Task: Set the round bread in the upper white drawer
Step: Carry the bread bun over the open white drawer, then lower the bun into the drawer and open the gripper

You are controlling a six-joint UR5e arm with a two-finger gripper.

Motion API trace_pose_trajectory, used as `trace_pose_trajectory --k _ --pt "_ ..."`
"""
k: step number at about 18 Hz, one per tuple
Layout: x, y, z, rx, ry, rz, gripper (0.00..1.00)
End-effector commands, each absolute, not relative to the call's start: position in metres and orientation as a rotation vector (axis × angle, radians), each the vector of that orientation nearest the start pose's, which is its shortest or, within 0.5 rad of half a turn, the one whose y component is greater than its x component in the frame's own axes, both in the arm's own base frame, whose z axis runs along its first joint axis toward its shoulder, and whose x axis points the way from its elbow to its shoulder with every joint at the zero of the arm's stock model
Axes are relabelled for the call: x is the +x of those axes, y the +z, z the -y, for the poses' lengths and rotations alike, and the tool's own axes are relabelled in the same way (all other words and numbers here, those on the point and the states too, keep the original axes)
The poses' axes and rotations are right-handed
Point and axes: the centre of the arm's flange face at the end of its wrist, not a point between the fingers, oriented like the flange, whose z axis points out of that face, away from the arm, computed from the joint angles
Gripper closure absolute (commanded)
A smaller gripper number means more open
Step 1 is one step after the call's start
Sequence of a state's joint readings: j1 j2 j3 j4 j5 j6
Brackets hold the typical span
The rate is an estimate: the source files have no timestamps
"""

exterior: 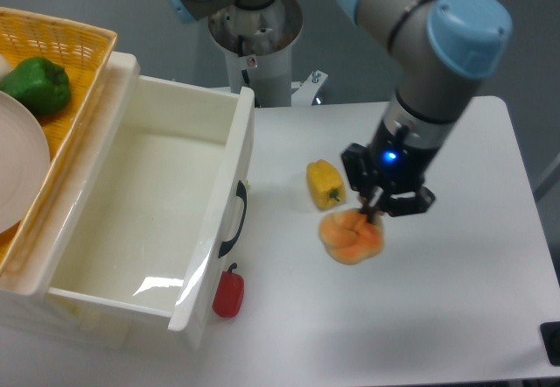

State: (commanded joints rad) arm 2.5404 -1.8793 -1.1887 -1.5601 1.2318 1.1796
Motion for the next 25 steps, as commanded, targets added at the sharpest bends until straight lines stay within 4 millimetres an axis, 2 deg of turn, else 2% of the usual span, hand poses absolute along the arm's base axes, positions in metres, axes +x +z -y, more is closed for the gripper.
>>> trace_pose_trajectory --k 6,8,10,13,15,19,20,22,24,25 --pt "-0.344 0.513 -0.522 -2.786 -0.189 -0.374 0.99" --pt "-0.312 0.513 -0.531 -2.784 -0.205 -0.435 0.98" --pt "-0.294 0.514 -0.528 -2.782 -0.211 -0.457 0.96" --pt "-0.268 0.512 -0.536 -2.781 -0.226 -0.514 0.91" --pt "-0.265 0.511 -0.537 -2.781 -0.231 -0.520 0.87" --pt "-0.251 0.510 -0.544 -2.772 -0.237 -0.559 0.69" --pt "-0.251 0.510 -0.544 -2.772 -0.237 -0.561 0.61" --pt "-0.246 0.510 -0.547 -2.771 -0.237 -0.572 0.38" --pt "-0.244 0.510 -0.548 -2.769 -0.233 -0.579 0.00" --pt "-0.244 0.510 -0.548 -2.769 -0.233 -0.579 0.00"
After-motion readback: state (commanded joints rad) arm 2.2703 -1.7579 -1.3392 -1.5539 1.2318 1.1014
